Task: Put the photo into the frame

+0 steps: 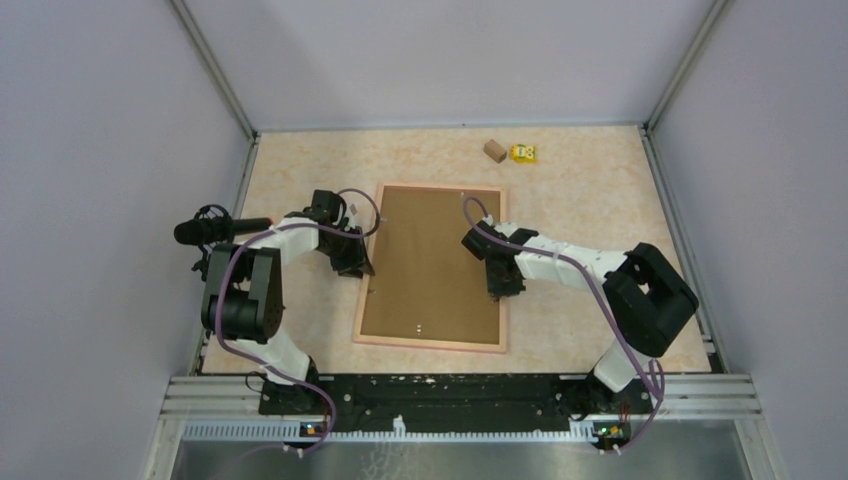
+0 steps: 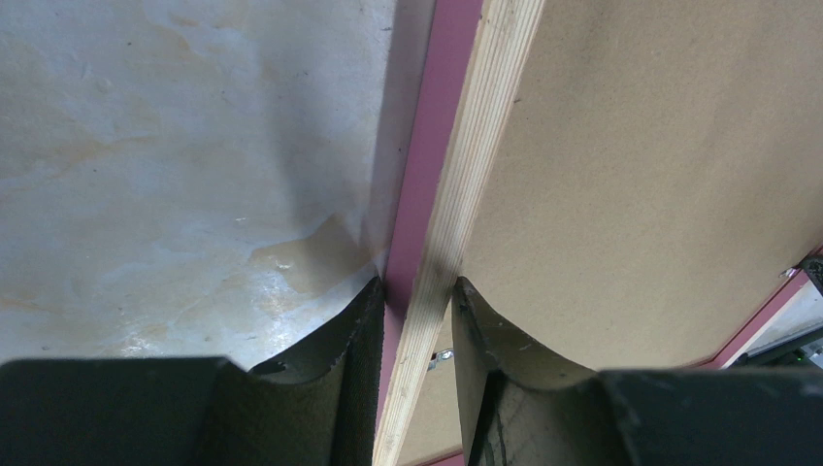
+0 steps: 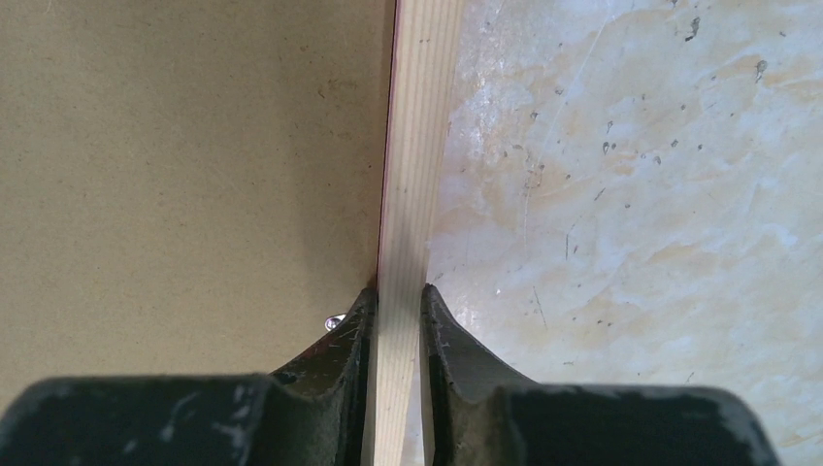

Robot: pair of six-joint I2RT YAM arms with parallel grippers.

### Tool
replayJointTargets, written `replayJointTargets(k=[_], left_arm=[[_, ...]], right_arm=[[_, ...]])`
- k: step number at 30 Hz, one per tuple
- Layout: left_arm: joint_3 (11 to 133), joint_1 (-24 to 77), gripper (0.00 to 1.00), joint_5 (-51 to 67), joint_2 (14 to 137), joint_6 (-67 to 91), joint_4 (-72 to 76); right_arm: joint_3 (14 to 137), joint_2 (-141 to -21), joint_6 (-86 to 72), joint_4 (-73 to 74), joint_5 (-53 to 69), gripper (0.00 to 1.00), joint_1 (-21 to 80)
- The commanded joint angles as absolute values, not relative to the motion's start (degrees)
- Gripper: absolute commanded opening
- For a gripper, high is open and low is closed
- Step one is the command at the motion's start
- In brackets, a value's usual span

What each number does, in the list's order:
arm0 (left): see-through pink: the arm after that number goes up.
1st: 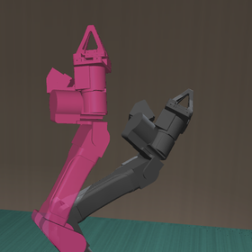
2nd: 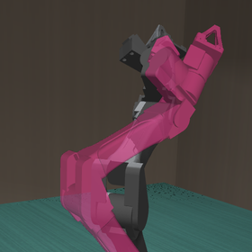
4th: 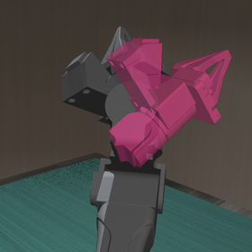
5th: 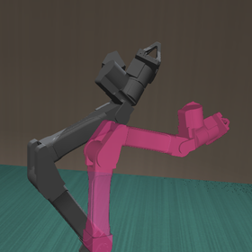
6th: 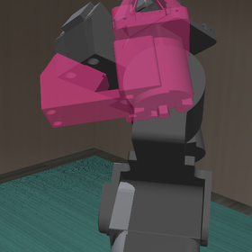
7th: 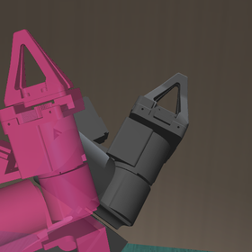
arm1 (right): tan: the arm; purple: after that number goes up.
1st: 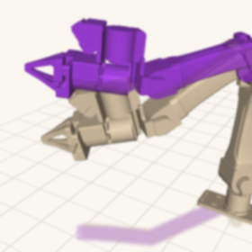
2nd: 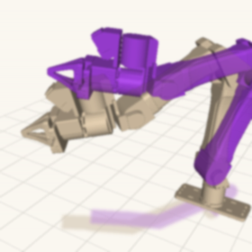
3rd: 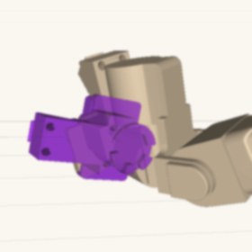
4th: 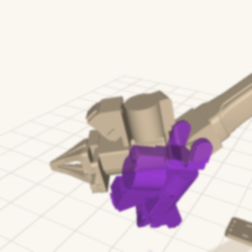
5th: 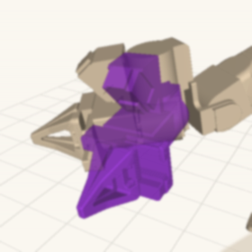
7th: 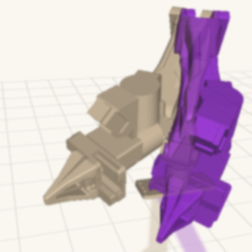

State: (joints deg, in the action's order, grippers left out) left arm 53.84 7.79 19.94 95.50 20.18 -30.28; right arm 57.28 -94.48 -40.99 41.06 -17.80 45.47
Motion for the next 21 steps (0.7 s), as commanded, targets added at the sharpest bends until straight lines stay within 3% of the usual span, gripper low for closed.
replayJointTargets(k=[1,5,9,15,21], left_arm=[[52.04,8.0,0.37,19.62,95.15,19.47,-31.38],[52.03,8.02,0.37,19.94,95.25,19.51,-31.29],[51.69,8.0,0.37,21.02,95.16,19.66,-31.12],[48.4,8.05,0.37,28.84,93.27,21.41,-30.38],[41.42,10.17,0.36,34.18,85.48,25.69,-28.86]], right_arm=[[54.22,-98.09,-41.48,40.03,-10.27,0.07,47.29],[54.75,-98.17,-41.57,38.9,-10.08,0.1,47.29],[55.59,-97.63,-41.29,34.84,-9.01,0.27,46.55],[56.0,-97.33,-37.04,24.58,-3.78,0.26,41.58],[63.24,-102.4,-22.48,23.09,-2.73,0.21,36.3]])
